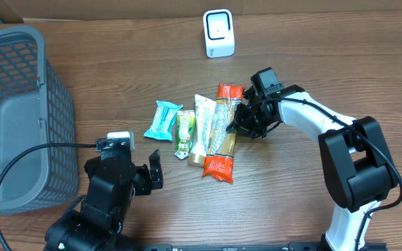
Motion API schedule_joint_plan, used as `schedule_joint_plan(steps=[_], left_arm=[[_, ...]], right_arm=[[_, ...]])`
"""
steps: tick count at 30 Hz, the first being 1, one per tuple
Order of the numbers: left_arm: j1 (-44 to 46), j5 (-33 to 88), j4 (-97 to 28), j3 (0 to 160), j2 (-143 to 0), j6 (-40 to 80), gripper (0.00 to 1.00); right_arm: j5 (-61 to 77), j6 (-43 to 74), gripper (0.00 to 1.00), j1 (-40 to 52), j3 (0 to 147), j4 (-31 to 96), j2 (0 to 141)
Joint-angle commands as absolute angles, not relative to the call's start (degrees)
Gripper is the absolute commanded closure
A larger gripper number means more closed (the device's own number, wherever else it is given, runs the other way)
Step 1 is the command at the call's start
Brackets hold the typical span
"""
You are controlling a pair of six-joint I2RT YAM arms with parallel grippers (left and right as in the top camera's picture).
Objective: Scan the item barcode
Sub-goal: 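Grasp the spaghetti pack with the right gripper and lift it, then rotate the spaghetti pack upright and raise it toward the scanner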
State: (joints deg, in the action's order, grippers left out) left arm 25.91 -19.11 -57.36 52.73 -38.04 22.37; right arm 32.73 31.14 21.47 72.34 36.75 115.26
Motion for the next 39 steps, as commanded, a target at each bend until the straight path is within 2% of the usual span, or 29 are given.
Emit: schedule_joint_plan(steps=[1, 6, 13, 16, 22, 27, 33, 35, 37, 39], left_arm=[[26.3, -19.9, -57.2, 52.1, -38.1, 23.2, 0.01], [26.3, -19.9, -57.1, 52.1, -38.1, 23.2, 0.0], [26.3, -19.9, -57.1, 52.1, -38.1, 23.2, 0.0], [26.3, -19.9, -57.2, 52.1, -38.1, 23.2, 0.0], [26.3, -19.9, -57.1, 52.1, -38.1, 23.2, 0.01], [26.3, -19.9, -57.1, 52.1, -38.1, 23.2, 0.0], [26.3, -19.9, -57.1, 52.1, -38.1, 23.2, 0.0], [26.3, -19.9, -57.1, 52.1, -38.1, 23.2, 0.0], [26.3, -19.9, -57.1, 52.1, -38.1, 23.2, 0.01], [26.3, -19.9, -57.1, 52.1, -38.1, 23.2, 0.0]], right_arm=[[30.9, 31.2, 0.96, 20.9, 73.9, 37.6, 115.5], [20.5, 26.4, 0.96, 19.7, 78.1, 47.0, 109.6], [-15.6, 26.9, 0.96, 24.4, 88.6, 70.0, 104.5], [-24.8, 29.2, 0.96, 28.4, 88.0, 73.6, 105.0], [-28.3, 28.9, 0.96, 33.8, 87.3, 71.8, 111.0], [-22.3, 24.2, 0.93, 36.3, 87.3, 70.3, 117.9], [-9.7, 19.8, 0.75, 39.8, 88.2, 69.9, 119.6], [-2.0, 18.0, 0.57, 40.6, 89.7, 69.8, 119.6], [3.7, 16.9, 0.32, 40.9, 90.5, 69.6, 119.6], [8.0, 14.1, 0.25, 41.0, 90.6, 69.3, 119.6]])
